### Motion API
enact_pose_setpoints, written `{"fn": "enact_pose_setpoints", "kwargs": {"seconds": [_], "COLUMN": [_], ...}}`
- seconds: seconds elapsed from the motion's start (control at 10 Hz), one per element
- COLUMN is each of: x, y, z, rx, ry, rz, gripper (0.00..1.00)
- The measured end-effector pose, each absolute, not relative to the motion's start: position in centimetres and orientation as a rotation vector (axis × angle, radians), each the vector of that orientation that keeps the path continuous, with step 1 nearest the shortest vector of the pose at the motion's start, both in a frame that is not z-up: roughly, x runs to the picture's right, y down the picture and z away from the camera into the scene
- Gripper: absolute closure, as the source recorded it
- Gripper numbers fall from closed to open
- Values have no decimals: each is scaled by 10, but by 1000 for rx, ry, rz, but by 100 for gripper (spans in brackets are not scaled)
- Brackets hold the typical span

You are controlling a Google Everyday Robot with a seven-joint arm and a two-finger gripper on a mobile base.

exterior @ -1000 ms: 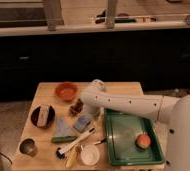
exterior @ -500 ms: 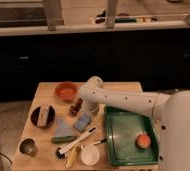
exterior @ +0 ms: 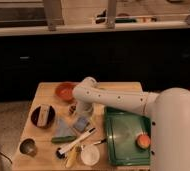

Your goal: Wipe red bowl with sponge

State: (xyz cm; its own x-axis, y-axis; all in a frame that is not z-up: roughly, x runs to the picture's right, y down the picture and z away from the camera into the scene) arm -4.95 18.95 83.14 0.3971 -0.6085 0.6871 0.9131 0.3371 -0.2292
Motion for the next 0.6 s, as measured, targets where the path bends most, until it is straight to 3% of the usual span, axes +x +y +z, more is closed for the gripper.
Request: {"fn": "enact_pose_setpoints", "kwargs": {"seconds": [0.3,0.6], "x": [-48,-41], "y": [189,195], "z": [837,848], "rx": [-662,-672], "ry": [-576,-626], "rz": [-1075,-1065], "gripper": [21,47]}}
